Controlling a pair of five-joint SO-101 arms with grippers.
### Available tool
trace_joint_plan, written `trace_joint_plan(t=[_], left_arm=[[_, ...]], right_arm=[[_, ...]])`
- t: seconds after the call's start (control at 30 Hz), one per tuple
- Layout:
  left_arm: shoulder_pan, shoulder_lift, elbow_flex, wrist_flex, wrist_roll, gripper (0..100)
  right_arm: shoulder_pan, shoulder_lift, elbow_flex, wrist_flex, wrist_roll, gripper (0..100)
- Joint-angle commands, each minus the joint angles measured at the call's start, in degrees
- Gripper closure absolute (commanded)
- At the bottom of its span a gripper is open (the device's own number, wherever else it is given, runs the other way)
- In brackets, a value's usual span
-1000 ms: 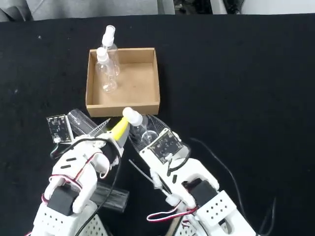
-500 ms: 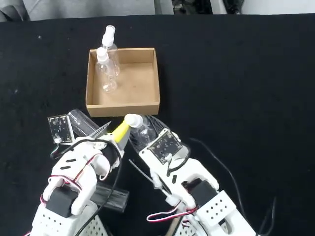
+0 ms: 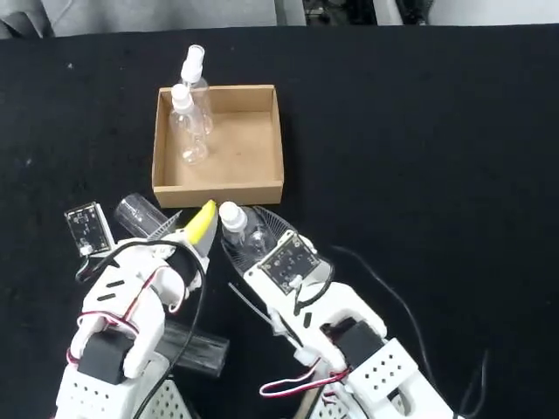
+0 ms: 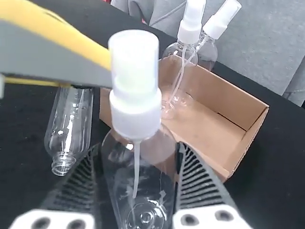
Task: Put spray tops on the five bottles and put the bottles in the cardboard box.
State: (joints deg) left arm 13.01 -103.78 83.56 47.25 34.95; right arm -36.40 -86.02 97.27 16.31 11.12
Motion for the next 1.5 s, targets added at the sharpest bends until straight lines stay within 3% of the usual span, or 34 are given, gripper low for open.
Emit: trace_joint_plan(t=[0.0,0.87,1.03,1.47], left_arm=[[-2.15,-0.7,-3.38,-0.18,0.53,83],[-5.23,-0.7,-2.77,-0.26,-0.09,83],[-11.47,-0.7,-3.38,-0.7,-1.23,83],[-28.26,-0.7,6.2,-9.67,-5.71,83]], right_arm=[[-0.62,-1.1,-0.13,0.18,0.26,98.8],[4.04,-1.1,-0.13,0.18,0.0,98.8],[7.12,-1.1,-0.13,-0.18,0.0,98.8],[7.12,-1.19,-0.13,0.18,-0.09,98.8]])
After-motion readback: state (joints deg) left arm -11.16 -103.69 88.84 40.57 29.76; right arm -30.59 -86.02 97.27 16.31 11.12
